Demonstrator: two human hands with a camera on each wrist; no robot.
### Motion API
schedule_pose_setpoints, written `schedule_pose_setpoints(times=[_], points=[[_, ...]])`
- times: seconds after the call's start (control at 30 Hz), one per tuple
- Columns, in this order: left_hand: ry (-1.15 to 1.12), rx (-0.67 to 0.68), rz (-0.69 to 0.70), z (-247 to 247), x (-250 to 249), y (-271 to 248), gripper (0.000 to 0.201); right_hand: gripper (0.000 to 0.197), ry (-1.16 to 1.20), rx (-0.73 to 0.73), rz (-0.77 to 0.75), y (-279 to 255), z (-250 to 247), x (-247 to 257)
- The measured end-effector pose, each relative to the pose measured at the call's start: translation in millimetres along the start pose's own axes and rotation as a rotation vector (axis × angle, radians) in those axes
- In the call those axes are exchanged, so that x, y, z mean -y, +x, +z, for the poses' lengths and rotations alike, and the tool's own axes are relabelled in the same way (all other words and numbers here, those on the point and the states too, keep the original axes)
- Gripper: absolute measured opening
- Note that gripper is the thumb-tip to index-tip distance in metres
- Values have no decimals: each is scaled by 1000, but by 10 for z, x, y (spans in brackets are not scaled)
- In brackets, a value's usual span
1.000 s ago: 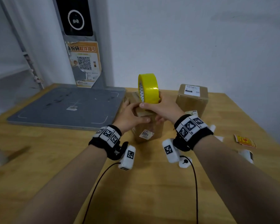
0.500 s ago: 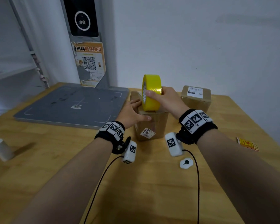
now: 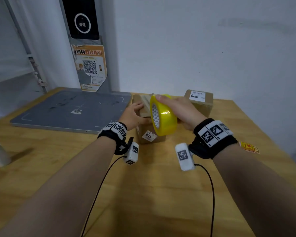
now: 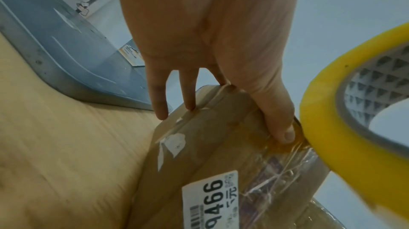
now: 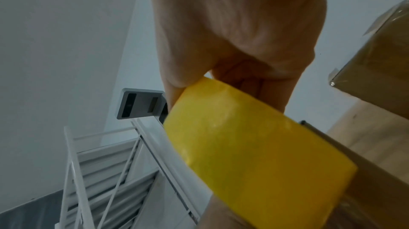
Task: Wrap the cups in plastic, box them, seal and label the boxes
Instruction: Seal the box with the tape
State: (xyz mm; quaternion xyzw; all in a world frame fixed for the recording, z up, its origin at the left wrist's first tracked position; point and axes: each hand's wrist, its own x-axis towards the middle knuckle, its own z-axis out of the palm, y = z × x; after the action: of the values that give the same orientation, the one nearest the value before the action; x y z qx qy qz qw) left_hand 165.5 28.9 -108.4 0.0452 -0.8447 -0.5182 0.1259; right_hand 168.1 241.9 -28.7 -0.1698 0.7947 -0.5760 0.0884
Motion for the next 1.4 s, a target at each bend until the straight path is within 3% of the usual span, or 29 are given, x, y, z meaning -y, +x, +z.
schedule_pose_setpoints(times=[0.07,0.2,0.33,0.5,0.67,0.93,1.07,1.27,1.4], points=[[15,8,6,-2,-1,-3,116,63,2,6,14,-48,11,-85],[67,9,27,-1,0,5,96,55,16,35,60,-162,47,-112],[90,12,14,-4,-5,3,92,53,20,40,71,-214,71,-123],[124,39,36,-3,26,3,96,56,-4,66,90,-227,67,-198],[150,60,46,-11,45,22,98,40,-69,173,154,-295,40,-251],[97,83,29,-14,93,43,96,42,83,341,283,-232,122,-531],[109,110,40,-48,109,137,95,51,106,361,302,-116,190,-646],[114,136,41,-65,138,367,90,49,113,366,296,90,207,-676],[149,80,15,-4,132,535,84,69,85,351,311,302,262,-772]])
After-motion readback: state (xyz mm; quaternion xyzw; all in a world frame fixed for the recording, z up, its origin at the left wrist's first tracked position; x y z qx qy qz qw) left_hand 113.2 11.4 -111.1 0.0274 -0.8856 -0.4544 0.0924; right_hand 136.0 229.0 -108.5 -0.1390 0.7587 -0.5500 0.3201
